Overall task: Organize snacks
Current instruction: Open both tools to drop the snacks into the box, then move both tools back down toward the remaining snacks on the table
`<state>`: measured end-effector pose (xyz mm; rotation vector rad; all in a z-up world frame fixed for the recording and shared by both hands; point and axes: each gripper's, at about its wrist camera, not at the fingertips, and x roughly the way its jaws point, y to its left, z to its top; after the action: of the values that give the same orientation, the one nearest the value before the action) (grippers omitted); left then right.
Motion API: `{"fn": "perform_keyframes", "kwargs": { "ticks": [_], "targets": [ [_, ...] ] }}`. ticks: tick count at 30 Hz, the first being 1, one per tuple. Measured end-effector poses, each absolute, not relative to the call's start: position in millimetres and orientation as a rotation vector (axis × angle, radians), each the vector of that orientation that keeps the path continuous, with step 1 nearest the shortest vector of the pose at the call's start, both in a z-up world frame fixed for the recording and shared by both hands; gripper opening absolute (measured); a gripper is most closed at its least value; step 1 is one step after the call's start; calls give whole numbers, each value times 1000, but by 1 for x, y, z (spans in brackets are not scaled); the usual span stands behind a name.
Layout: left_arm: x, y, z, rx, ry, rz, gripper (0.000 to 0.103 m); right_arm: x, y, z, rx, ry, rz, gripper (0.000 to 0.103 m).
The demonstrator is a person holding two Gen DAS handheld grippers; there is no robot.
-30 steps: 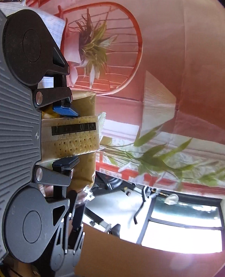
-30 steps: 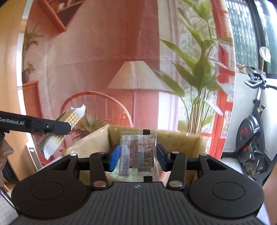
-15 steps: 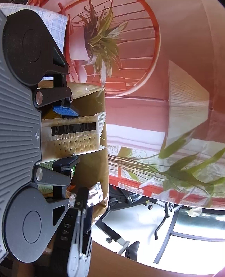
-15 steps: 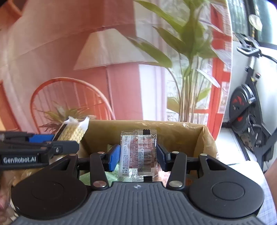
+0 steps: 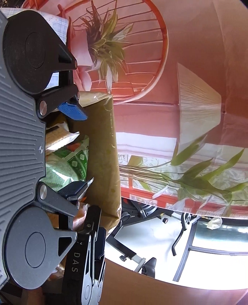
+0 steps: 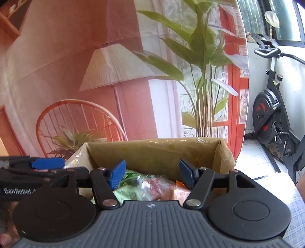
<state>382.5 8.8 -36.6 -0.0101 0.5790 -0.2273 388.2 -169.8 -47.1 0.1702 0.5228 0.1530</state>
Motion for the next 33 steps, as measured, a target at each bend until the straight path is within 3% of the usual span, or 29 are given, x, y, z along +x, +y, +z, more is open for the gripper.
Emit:
{"fn": "perform_keyframes", "kwargs": {
  "ticks": [15, 33],
  "targets": [
    [292, 18, -40, -27, 485, -221, 74, 312, -162, -53, 47, 472, 197, 66],
    [234, 27, -79, -102, 531, -205, 74, 241, -171, -76, 20, 466, 237, 66]
  ]
}}
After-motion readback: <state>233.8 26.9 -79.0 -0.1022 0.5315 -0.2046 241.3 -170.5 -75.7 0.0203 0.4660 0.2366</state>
